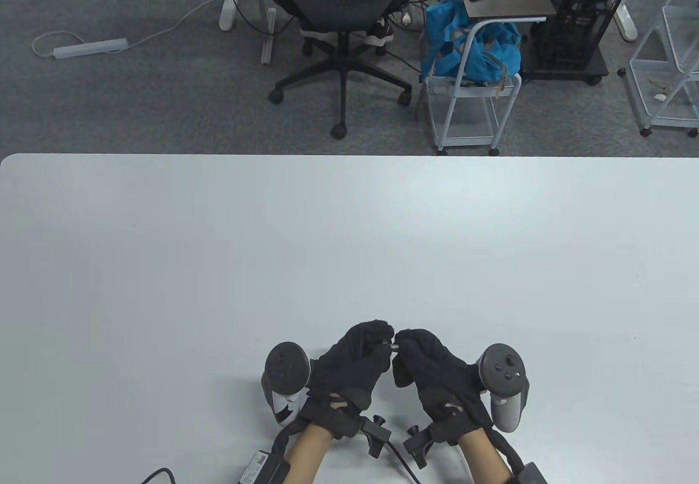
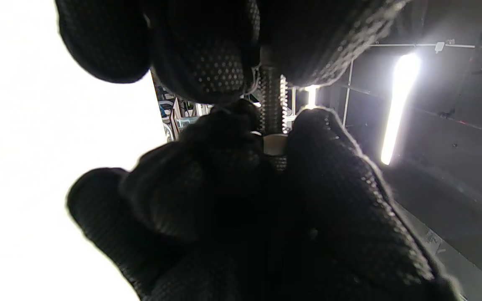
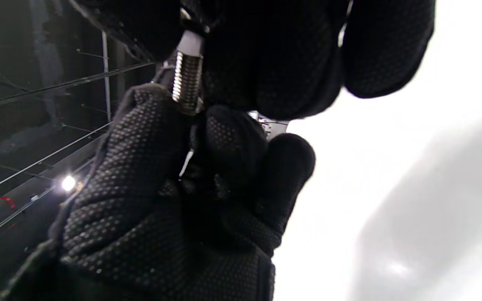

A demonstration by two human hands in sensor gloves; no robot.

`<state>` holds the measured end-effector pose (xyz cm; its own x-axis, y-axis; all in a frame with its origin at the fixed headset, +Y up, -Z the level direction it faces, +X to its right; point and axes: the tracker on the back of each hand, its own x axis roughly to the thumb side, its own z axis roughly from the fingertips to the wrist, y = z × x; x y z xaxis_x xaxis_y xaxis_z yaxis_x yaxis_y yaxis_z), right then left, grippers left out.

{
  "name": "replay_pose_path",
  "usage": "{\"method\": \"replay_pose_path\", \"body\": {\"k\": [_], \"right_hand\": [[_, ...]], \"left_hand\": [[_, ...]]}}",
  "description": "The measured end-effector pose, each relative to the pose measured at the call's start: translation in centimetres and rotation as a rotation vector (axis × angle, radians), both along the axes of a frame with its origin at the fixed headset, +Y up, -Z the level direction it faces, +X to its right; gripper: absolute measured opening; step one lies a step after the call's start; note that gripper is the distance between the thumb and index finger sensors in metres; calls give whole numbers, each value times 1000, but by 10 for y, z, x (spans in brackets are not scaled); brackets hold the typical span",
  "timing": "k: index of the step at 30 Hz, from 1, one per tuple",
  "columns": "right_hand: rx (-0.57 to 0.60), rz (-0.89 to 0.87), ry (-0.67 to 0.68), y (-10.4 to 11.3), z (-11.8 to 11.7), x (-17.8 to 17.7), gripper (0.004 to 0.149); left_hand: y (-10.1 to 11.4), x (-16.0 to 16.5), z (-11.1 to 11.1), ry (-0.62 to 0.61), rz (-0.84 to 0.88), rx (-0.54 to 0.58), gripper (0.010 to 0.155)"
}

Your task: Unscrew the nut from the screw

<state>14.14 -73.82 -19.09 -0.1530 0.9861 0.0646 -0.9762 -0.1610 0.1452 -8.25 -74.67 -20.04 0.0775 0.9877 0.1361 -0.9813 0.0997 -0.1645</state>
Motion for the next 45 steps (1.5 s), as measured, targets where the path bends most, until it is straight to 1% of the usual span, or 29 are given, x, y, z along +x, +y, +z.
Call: {"method": "replay_pose_path", "body": {"k": [4, 7, 13, 14, 16, 18, 20, 21, 23, 25, 26, 27, 29, 32, 41, 45], "right_hand": [[45, 0, -2, 4, 1, 1, 51], [80, -3, -33, 6, 3, 1, 50], [89, -17, -10, 6, 2, 1, 47], [88, -23, -8, 7, 2, 1, 49], [66, -43, 15, 5, 1, 0, 62], [0, -45, 42, 1, 1, 1, 73], [-57, -58, -5, -6, 2, 4, 77], [-110, -60, -28, -9, 1, 5, 77], [-132, -44, 27, -11, -1, 6, 71], [-133, -59, 21, -9, -1, 5, 61], [-109, -58, -2, -6, 0, 4, 59], [-79, -51, 0, -4, -1, 4, 58], [-55, -37, 26, -1, -1, 3, 56], [-7, -33, 19, 3, -1, 2, 54], [66, -19, 29, 9, 0, 3, 49], [98, 7, 12, 11, 1, 3, 47]], "left_hand": [[0, 0, 0, -3, 6, -6, 47], [0, 0, 0, -4, 6, -9, 47], [-1, -1, 0, 6, 15, -26, 48], [-1, -1, 0, 5, 17, -27, 47], [0, -2, 0, 7, 26, -24, 47], [1, -2, 0, -5, 32, -11, 47], [3, -2, 0, -9, 29, 4, 46], [4, -1, 0, -18, 26, 10, 46], [5, 1, 0, -35, 3, 20, 45], [6, 2, 1, -19, -35, 30, 45], [6, 1, 1, -8, -42, 30, 45], [5, 1, 1, -3, -29, 26, 46], [5, 0, 0, -11, -15, 15, 46], [4, -1, 0, -11, -11, 11, 47], [3, -1, 0, 1, 1, -2, 48], [2, -1, 0, 5, 13, -14, 48]]}}
